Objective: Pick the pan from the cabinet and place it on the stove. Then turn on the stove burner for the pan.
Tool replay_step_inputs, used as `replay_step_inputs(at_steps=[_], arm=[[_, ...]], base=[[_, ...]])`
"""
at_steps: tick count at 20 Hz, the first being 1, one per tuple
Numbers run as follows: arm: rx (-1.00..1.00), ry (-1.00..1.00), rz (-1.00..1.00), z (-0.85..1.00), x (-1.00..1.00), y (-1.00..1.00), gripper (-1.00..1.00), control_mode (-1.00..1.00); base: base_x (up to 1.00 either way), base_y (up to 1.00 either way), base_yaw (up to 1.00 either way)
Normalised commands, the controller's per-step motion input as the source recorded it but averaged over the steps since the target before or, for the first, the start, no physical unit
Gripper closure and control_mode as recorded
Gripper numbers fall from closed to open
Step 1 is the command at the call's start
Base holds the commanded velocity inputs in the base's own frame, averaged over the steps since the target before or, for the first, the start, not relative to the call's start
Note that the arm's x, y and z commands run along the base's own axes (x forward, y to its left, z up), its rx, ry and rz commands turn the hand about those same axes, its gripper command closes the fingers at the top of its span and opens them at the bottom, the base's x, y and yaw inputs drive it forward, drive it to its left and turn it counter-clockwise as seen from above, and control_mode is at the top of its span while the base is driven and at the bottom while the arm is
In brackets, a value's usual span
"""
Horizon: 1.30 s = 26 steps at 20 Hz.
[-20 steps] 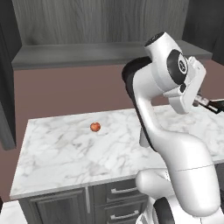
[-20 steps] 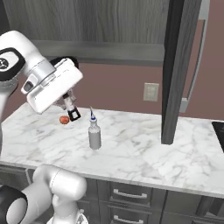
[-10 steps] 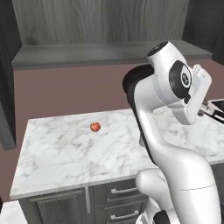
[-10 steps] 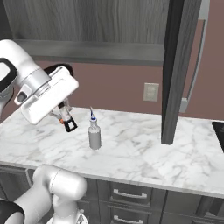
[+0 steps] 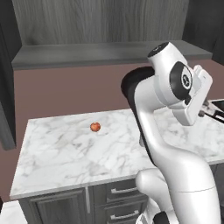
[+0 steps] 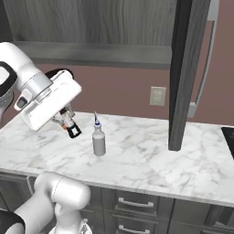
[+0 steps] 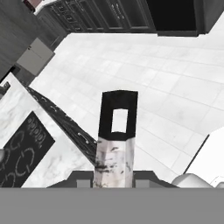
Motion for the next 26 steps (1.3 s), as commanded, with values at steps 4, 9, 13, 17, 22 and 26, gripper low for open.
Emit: replay_step_inputs(at_steps=[4, 9, 13, 17, 22, 26], arm=[[0.00, -0.02, -0.01, -0.03, -0.17, 0.00, 1.00, 1.00], [0.00, 0.00, 0.00, 0.00, 0.00, 0.00, 1.00, 1.00], [0.00, 0.00, 0.00, 0.00, 0.00, 0.00, 1.00, 1.00], [0.00, 0.00, 0.00, 0.00, 0.00, 0.00, 1.00, 1.00], [0.00, 0.00, 0.00, 0.00, 0.00, 0.00, 1.00, 1.00], [0.00, 0.00, 0.00, 0.00, 0.00, 0.00, 1.00, 1.00]], base=[[-0.22, 0.00, -0.03], [-0.54, 0.00, -0.07], [-0.49, -0.01, -0.09], [-0.51, -0.09, -0.10], [-0.62, -0.32, -0.11], [-0.65, -0.46, -0.10]])
